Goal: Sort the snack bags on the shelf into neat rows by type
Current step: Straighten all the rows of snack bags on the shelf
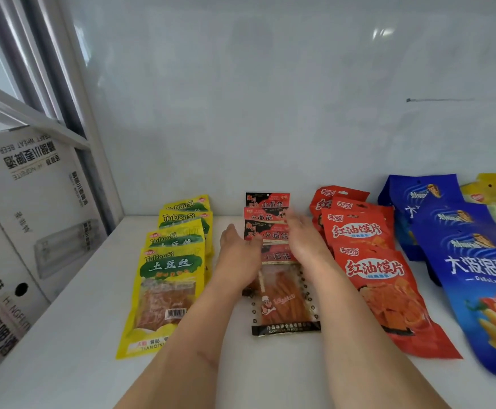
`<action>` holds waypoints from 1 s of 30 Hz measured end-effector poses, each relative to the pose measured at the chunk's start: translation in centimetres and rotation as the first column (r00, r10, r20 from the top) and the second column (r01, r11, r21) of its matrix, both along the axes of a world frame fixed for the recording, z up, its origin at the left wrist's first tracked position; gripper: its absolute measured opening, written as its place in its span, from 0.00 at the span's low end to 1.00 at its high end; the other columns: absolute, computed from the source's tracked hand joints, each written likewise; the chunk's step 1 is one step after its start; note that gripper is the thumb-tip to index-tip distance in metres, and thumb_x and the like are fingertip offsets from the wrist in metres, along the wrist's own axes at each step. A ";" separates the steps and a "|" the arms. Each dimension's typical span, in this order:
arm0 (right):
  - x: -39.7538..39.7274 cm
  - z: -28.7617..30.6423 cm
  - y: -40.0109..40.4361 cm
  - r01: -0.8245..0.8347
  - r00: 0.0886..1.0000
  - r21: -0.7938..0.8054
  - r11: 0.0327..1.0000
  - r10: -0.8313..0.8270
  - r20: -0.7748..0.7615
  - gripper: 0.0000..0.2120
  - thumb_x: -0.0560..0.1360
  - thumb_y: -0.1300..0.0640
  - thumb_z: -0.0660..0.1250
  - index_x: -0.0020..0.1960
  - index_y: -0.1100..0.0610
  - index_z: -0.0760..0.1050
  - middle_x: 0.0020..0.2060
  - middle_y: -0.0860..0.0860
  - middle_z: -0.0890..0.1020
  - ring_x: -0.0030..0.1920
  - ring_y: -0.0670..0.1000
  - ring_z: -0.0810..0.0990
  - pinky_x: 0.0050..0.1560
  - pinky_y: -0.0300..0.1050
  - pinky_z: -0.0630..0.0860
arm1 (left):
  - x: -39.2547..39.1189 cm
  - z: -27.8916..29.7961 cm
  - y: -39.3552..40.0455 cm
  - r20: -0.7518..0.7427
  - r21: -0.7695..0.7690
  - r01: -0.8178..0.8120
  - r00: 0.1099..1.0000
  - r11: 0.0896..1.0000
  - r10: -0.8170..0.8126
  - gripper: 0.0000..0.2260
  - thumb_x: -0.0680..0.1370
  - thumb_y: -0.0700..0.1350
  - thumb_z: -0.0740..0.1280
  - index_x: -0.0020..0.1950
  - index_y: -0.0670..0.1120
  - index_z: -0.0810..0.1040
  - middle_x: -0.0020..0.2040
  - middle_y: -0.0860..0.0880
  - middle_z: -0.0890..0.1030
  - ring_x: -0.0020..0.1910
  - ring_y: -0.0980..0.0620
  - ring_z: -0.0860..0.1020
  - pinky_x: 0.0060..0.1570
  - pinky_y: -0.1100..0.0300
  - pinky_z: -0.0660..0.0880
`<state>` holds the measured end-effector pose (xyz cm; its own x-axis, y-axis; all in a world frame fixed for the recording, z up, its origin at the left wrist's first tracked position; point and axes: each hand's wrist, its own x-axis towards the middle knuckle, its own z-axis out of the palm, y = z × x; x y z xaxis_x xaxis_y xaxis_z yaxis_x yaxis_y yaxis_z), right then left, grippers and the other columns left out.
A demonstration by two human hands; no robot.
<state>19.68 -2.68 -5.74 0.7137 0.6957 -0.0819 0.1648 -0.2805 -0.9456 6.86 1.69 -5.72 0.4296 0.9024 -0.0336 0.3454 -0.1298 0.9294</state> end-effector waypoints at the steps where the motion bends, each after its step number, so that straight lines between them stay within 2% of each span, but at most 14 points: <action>1: -0.2 0.0 0.0 0.001 1.000 -0.001 1.000 -0.001 -0.009 0.36 0.80 0.32 0.48 0.79 0.52 0.58 0.72 0.53 0.72 0.69 0.56 0.74 0.68 0.56 0.72 | -0.3 -0.2 -0.1 0.005 -0.017 -0.001 1.000 1.000 0.001 0.33 0.82 0.52 0.62 0.82 0.44 0.50 0.81 0.46 0.58 0.78 0.44 0.61 0.75 0.47 0.62; 4: -0.3 -0.4 0.6 0.000 1.000 0.007 1.000 0.000 -0.024 0.52 0.62 0.19 0.43 0.75 0.48 0.64 0.69 0.52 0.76 0.66 0.55 0.77 0.67 0.61 0.72 | -1.3 -0.4 -1.1 0.012 -0.020 0.076 0.997 0.997 -0.076 0.26 0.81 0.49 0.66 0.76 0.47 0.62 0.71 0.52 0.67 0.69 0.50 0.69 0.70 0.51 0.67; 5: 0.0 -0.7 0.9 -0.004 1.000 -0.007 1.000 0.004 -0.027 0.52 0.62 0.18 0.43 0.74 0.49 0.66 0.67 0.52 0.78 0.64 0.55 0.78 0.66 0.61 0.73 | -1.4 -0.5 -1.4 -0.009 0.017 0.098 0.995 0.995 -0.097 0.22 0.80 0.47 0.67 0.73 0.48 0.66 0.69 0.52 0.68 0.65 0.51 0.72 0.67 0.52 0.69; 6: -0.4 -0.4 0.7 -0.008 1.000 -0.023 1.000 0.008 -0.020 0.49 0.66 0.20 0.43 0.74 0.51 0.66 0.66 0.52 0.78 0.63 0.55 0.79 0.65 0.59 0.74 | -1.5 -0.6 -1.5 -0.055 0.076 0.114 0.992 0.991 -0.110 0.20 0.79 0.44 0.67 0.71 0.49 0.68 0.69 0.51 0.69 0.62 0.51 0.73 0.65 0.52 0.71; 8: -0.4 0.0 0.8 -0.034 0.999 -0.072 0.997 0.036 0.025 0.37 0.78 0.30 0.45 0.74 0.55 0.66 0.65 0.53 0.77 0.61 0.54 0.78 0.62 0.52 0.74 | -1.6 -0.8 -1.3 -0.173 0.188 0.156 0.977 0.970 -0.124 0.22 0.79 0.41 0.66 0.73 0.48 0.67 0.71 0.48 0.67 0.64 0.48 0.74 0.66 0.53 0.71; 10: -0.4 0.1 1.2 -0.045 0.990 -0.126 0.991 0.061 0.126 0.33 0.81 0.33 0.46 0.71 0.56 0.67 0.64 0.51 0.75 0.59 0.53 0.77 0.59 0.50 0.74 | -1.7 -0.8 -0.9 -0.254 0.254 0.197 0.958 0.947 -0.132 0.26 0.80 0.40 0.65 0.77 0.47 0.63 0.77 0.47 0.61 0.73 0.47 0.68 0.71 0.55 0.66; 11: -0.4 0.3 1.6 -0.044 0.980 -0.145 0.988 0.071 0.186 0.35 0.79 0.32 0.46 0.72 0.56 0.67 0.68 0.53 0.74 0.63 0.55 0.76 0.63 0.53 0.73 | -1.8 -0.7 -0.8 -0.272 0.280 0.206 0.954 0.938 -0.128 0.27 0.81 0.41 0.65 0.79 0.47 0.60 0.79 0.46 0.56 0.77 0.47 0.63 0.74 0.54 0.63; 14: -0.3 1.6 3.1 -0.041 0.923 -0.200 0.979 0.114 0.367 0.34 0.81 0.36 0.47 0.79 0.55 0.59 0.78 0.58 0.62 0.77 0.59 0.61 0.75 0.60 0.60 | -2.2 -0.2 -2.0 -0.386 0.360 0.219 0.920 0.907 -0.069 0.29 0.83 0.53 0.58 0.81 0.45 0.53 0.82 0.44 0.48 0.81 0.43 0.49 0.78 0.49 0.54; 17: 0.2 3.4 4.2 -0.068 0.833 -0.347 0.935 0.245 0.497 0.25 0.86 0.48 0.47 0.81 0.53 0.54 0.80 0.57 0.56 0.80 0.60 0.51 0.77 0.60 0.54 | -3.5 0.4 -5.7 -0.589 0.448 0.354 0.808 0.821 -0.026 0.45 0.69 0.70 0.35 0.82 0.49 0.50 0.82 0.45 0.47 0.80 0.40 0.48 0.77 0.45 0.53; 19: 0.9 3.4 5.0 -0.076 0.805 -0.416 0.906 0.302 0.511 0.24 0.86 0.50 0.45 0.82 0.50 0.50 0.81 0.55 0.53 0.80 0.61 0.48 0.78 0.61 0.52 | -4.7 0.2 -8.0 -0.669 0.407 0.423 0.742 0.809 -0.052 0.49 0.66 0.76 0.30 0.81 0.54 0.49 0.83 0.47 0.45 0.80 0.39 0.45 0.76 0.43 0.52; 21: 1.3 2.6 5.5 -0.115 0.775 -0.514 0.850 0.401 0.489 0.26 0.85 0.45 0.43 0.82 0.50 0.50 0.81 0.54 0.53 0.80 0.62 0.47 0.78 0.62 0.49 | -5.3 -0.6 -8.5 -0.740 0.328 0.476 0.666 0.816 -0.090 0.47 0.67 0.77 0.34 0.81 0.55 0.48 0.83 0.47 0.42 0.80 0.37 0.42 0.77 0.43 0.49; 23: 1.4 1.9 5.8 -0.143 0.786 -0.519 0.843 0.415 0.459 0.33 0.82 0.36 0.39 0.81 0.51 0.54 0.80 0.54 0.56 0.80 0.59 0.49 0.79 0.60 0.48 | -5.4 -1.2 -7.8 -0.772 0.325 0.503 0.630 0.801 -0.082 0.38 0.75 0.74 0.45 0.81 0.56 0.48 0.83 0.47 0.40 0.80 0.37 0.41 0.77 0.43 0.48; 27: 0.9 2.1 5.5 -0.210 0.772 -0.496 0.842 0.455 0.445 0.35 0.82 0.35 0.37 0.80 0.52 0.58 0.78 0.56 0.62 0.79 0.58 0.57 0.78 0.55 0.53 | -5.4 -1.6 -6.4 -0.740 0.365 0.533 0.663 0.764 -0.110 0.32 0.81 0.66 0.53 0.81 0.56 0.47 0.82 0.48 0.39 0.81 0.40 0.39 0.78 0.46 0.48; 30: 0.6 2.9 4.8 -0.230 0.829 -0.454 0.861 0.417 0.371 0.36 0.81 0.33 0.39 0.78 0.54 0.64 0.76 0.58 0.67 0.75 0.59 0.65 0.74 0.51 0.59 | -5.3 -1.7 -5.8 -0.717 0.410 0.536 0.689 0.738 -0.103 0.30 0.82 0.63 0.53 0.81 0.55 0.48 0.82 0.47 0.40 0.81 0.42 0.39 0.78 0.49 0.47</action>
